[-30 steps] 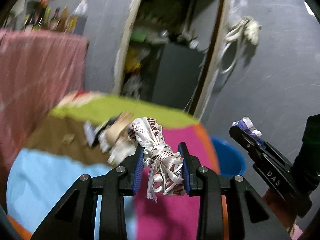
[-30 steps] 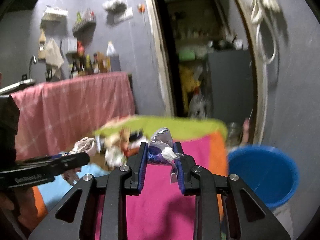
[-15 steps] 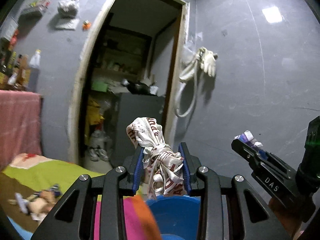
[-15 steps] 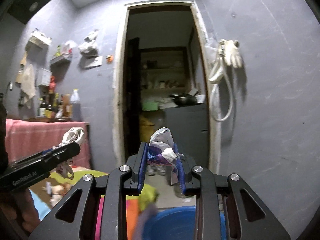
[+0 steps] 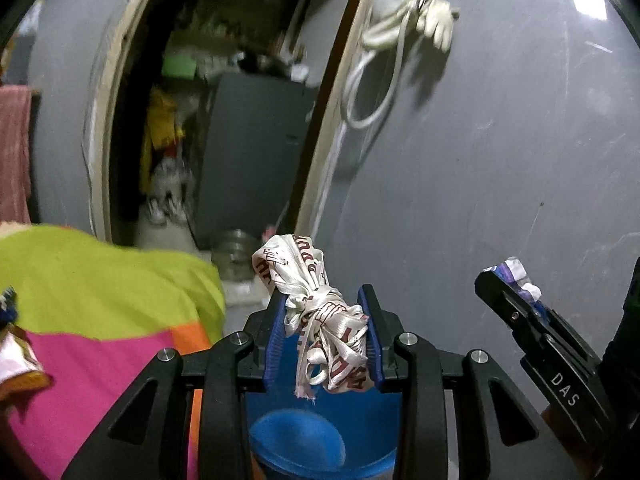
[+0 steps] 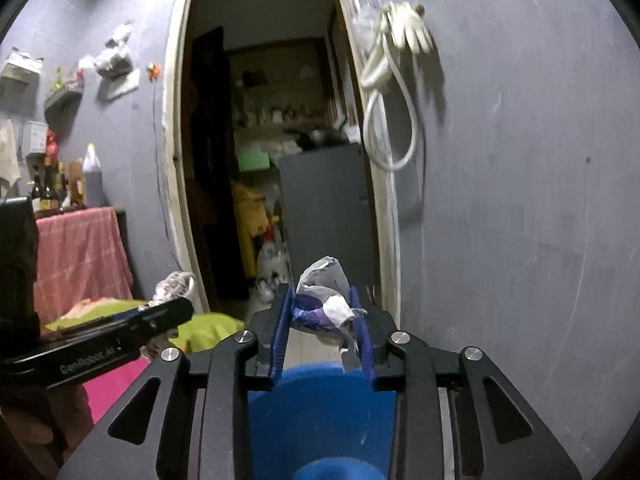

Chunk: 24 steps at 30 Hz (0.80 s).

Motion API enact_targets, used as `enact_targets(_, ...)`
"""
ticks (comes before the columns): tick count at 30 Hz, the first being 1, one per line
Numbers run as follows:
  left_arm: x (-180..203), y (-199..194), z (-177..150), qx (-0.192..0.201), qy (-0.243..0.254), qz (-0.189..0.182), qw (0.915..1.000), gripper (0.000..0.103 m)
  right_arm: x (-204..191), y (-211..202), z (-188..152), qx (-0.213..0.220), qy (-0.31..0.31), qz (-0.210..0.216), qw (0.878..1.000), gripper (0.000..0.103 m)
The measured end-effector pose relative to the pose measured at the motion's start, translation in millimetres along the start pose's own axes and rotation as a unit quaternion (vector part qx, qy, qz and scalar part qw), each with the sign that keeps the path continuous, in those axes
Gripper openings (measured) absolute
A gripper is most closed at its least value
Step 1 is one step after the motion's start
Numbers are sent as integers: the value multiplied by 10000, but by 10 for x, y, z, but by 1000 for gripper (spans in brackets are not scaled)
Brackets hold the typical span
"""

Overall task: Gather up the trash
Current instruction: 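Carry both items over the blue bucket and open both tools to drop them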

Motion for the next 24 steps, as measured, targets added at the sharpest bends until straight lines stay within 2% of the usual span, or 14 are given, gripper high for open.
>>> enact_targets(5, -56, 248, -161, -466, -138, -34, 9988, 33, 100, 144, -147, -352, 144, 8, 9993, 36)
enact_targets(8, -98, 321, -168, -560, -176, -4, 9983, 39, 126, 165, -196, -441, 150, -2, 9989, 42)
enact_targets(12, -154, 306, -151, -574, -234, 3, 9981, 45, 157, 147, -163, -390, 229, -4, 9990, 49)
enact_targets(16, -157, 197, -113, -563, -215, -44, 9982, 50, 162, 128, -93, -285, 308, -24, 9991, 52)
enact_targets(19, -174, 154, -81, -558, -236, -58, 9981, 51, 154, 78, -28, -155, 364, -67, 9992, 63)
enact_targets(20, -183, 122, -60, -543, -247, -47, 9982, 52, 155, 50, -5, -97, 383, -75, 9992, 70)
enact_targets(24, -236, -165, 65, -197, -282, 35, 9994, 65, 113, -97, 144, 142, 357, -147, 9992, 76)
Point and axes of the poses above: each gripper's, at about its wrist camera, not at the fingertips, and y roughly the way its jaws point, x to its right, z to its top, the point moved 6 cm from there along y, roughly the way its jaws point, and after that the axes turned 2 degrees about z, right-handed, at the moved point
